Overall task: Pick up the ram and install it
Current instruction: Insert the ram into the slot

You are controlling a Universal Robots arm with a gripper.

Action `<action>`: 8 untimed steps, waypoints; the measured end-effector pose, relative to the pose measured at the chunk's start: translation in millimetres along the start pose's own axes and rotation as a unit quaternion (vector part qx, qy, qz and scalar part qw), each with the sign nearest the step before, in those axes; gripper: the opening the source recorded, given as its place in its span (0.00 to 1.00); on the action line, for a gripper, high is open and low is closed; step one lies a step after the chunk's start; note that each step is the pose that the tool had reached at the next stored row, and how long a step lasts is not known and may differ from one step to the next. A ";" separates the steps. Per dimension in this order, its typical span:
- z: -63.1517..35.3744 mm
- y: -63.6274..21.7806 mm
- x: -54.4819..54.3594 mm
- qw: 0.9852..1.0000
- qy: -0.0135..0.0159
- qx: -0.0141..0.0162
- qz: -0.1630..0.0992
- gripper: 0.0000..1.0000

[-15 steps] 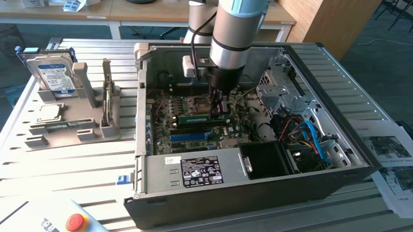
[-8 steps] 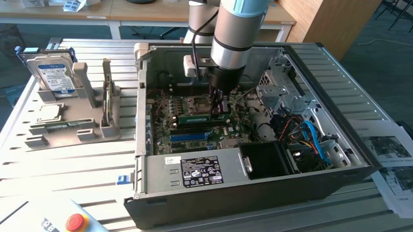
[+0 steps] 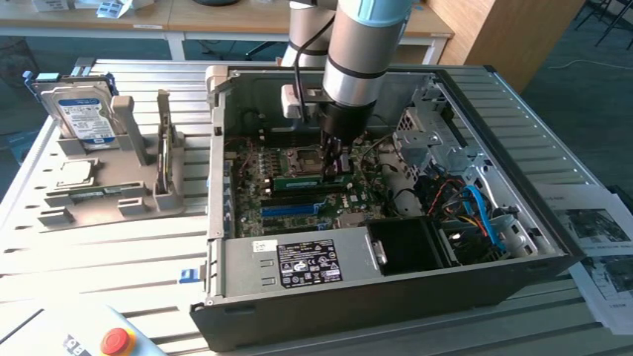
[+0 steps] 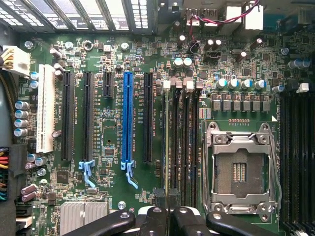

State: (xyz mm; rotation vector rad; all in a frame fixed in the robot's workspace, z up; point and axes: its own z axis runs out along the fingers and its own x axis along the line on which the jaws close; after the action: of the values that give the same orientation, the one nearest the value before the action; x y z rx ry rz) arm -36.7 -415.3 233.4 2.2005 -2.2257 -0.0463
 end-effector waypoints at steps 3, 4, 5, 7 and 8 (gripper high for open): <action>0.0 0.0 0.0 1.000 0.000 0.000 0.000 0.12; 0.0 0.0 0.0 1.000 0.000 0.000 0.000 0.12; 0.0 0.1 0.0 1.000 0.000 0.000 0.000 0.12; 0.1 0.5 0.0 1.000 0.000 0.000 0.000 0.12; 0.1 0.6 0.0 1.000 0.000 0.000 0.000 0.12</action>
State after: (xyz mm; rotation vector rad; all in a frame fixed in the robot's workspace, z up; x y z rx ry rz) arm -37.4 -415.2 233.4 2.2006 -2.2258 -0.0464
